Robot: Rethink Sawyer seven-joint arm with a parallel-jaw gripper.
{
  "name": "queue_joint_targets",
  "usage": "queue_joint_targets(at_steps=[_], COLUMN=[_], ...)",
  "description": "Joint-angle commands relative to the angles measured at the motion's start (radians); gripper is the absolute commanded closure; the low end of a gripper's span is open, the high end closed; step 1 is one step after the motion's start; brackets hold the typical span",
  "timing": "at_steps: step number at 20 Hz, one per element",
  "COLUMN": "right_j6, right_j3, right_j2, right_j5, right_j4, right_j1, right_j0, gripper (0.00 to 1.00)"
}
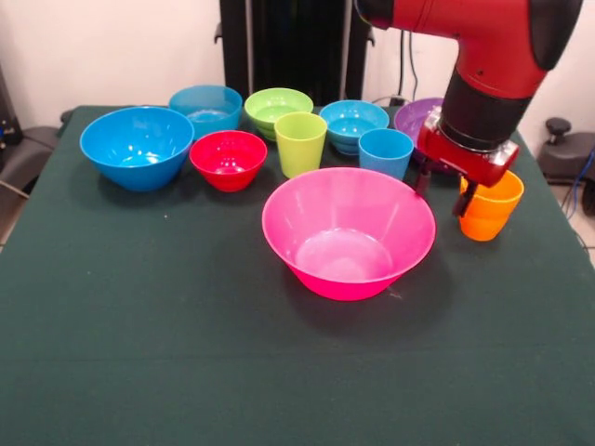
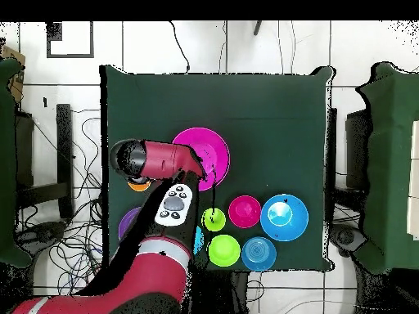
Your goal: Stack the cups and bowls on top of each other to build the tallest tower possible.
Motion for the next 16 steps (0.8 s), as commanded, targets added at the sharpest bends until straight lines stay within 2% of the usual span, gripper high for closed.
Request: queue_joint_targets(at_steps=[1,6,11,16], right_j6=[0.135,0.169,0.184,0.215], right_j3=[-0.001,-0.03,-0.012,-0.006], right_j2=[0.129,0.124,0.103,0.088], right_j5=[-0.053,-0.001,0.076,0.09], right_j4=[0.045,0.073,0.098,0.122], right_j1=[0.011,0.001,-0.059,-0.071], right_j0=[0.012,0.038,0.066,0.099], gripper=[0.0,0.0,0.0,0.0])
